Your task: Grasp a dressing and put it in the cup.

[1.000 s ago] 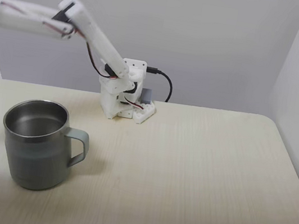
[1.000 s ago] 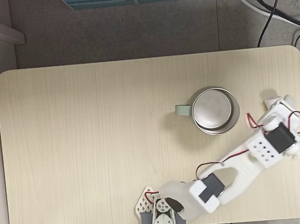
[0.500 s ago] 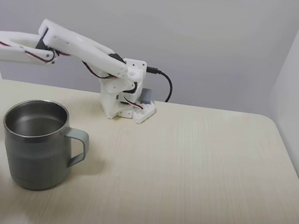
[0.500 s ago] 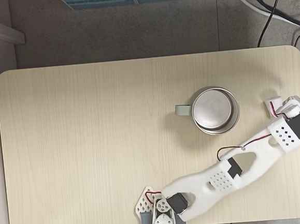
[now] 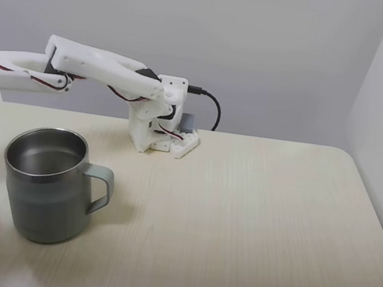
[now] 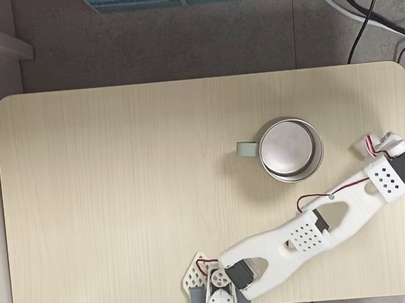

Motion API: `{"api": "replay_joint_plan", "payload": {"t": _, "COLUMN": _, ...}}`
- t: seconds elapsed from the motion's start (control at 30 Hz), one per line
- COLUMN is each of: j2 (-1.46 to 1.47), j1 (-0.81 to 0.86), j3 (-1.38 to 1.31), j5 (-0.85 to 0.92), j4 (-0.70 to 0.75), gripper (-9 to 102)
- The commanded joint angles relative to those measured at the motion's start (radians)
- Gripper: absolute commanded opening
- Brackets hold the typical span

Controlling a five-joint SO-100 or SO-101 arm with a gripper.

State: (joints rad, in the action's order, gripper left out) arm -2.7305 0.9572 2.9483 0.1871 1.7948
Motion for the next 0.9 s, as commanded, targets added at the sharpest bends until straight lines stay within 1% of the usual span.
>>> {"api": "replay_joint_plan", "payload": {"t": 0.0, "j2": 0.017, "j1": -0.012, "j3": 0.038, "j5": 0.009, "j4": 0.038, "gripper": 0}}
{"api": "replay_joint_plan", "payload": {"t": 0.13, "j2": 0.051, "j1": -0.012, "j3": 0.017, "j5": -0.005, "j4": 0.040, "gripper": 0}}
{"api": "replay_joint_plan", "payload": {"t": 0.23, "j2": 0.129, "j1": -0.009, "j3": -0.038, "j5": -0.020, "j4": 0.040, "gripper": 0}}
{"api": "replay_joint_plan", "payload": {"t": 0.63, "j2": 0.638, "j1": -0.043, "j3": -0.376, "j5": -0.115, "j4": 0.040, "gripper": 0}}
{"api": "replay_joint_plan", "payload": {"t": 0.87, "j2": 0.900, "j1": -0.063, "j3": -0.561, "j5": -0.137, "j4": 0.040, "gripper": 0}}
